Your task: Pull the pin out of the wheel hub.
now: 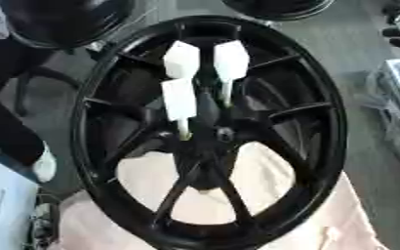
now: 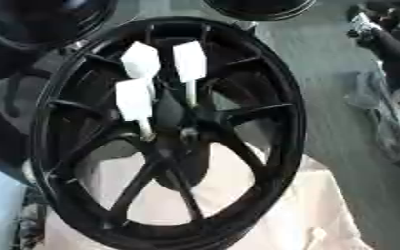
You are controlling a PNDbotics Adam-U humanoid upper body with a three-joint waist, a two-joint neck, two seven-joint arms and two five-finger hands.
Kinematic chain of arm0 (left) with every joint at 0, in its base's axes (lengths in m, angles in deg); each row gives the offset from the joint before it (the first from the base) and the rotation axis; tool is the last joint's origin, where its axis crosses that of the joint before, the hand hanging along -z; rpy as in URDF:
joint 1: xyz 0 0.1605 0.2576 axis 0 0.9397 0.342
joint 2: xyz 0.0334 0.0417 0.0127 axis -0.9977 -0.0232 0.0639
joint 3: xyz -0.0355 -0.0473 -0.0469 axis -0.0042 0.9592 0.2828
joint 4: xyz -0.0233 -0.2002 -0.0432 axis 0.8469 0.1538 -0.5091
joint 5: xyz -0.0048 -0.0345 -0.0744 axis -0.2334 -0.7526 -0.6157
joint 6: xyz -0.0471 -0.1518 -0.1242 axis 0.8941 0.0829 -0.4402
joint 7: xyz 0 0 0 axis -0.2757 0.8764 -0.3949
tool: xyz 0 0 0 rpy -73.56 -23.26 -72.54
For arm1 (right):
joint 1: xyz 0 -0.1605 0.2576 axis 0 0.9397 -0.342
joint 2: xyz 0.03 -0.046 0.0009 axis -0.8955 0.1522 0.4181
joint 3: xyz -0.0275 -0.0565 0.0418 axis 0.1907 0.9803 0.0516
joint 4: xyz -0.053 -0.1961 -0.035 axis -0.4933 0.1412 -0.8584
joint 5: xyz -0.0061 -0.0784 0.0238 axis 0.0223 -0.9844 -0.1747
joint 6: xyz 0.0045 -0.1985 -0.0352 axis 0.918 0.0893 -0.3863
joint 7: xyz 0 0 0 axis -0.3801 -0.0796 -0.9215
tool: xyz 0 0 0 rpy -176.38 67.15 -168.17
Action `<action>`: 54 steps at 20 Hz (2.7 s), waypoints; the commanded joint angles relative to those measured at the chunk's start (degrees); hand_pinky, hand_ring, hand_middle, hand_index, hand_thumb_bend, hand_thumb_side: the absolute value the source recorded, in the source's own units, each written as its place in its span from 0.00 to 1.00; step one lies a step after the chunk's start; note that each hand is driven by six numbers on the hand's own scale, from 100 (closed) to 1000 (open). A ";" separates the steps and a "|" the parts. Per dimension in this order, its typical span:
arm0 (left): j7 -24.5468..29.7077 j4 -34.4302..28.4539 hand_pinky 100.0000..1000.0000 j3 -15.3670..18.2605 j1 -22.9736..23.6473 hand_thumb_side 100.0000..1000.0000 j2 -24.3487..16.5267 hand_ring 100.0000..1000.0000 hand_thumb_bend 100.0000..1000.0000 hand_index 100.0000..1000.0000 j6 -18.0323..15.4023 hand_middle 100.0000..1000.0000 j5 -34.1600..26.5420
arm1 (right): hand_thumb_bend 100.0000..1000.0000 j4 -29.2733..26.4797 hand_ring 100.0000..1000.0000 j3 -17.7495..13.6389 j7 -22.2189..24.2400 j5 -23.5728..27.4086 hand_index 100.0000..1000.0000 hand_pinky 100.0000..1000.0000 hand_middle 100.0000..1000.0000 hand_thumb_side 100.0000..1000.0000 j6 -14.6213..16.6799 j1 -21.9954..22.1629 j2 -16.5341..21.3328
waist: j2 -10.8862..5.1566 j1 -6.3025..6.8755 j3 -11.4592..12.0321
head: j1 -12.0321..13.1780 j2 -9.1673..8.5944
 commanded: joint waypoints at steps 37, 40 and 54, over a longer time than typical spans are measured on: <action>8.99 -16.40 0.79 -12.73 0.03 0.59 -10.56 0.70 0.40 0.82 12.10 0.70 -3.14 | 0.15 -0.87 0.74 -0.10 0.88 -0.54 0.89 0.86 0.70 0.42 -0.20 -0.77 2.45 | -0.52 0.76 -0.10 | -0.95 0.12; 9.95 -16.40 0.79 -13.78 -0.08 0.59 -10.09 0.69 0.40 0.81 13.10 0.69 -1.57 | 0.15 -0.86 0.74 -0.10 0.91 -0.55 0.89 0.86 0.70 0.42 -0.20 -0.75 2.37 | -0.50 0.73 -0.14 | -0.89 0.04; 14.04 -16.40 0.80 -17.49 -1.60 0.54 -5.47 0.72 0.41 0.84 18.60 0.72 1.77 | 0.15 -0.69 0.74 -0.03 1.18 -0.64 0.89 0.86 0.70 0.42 -0.33 -0.68 1.79 | -0.31 0.82 -0.54 | -0.44 -0.06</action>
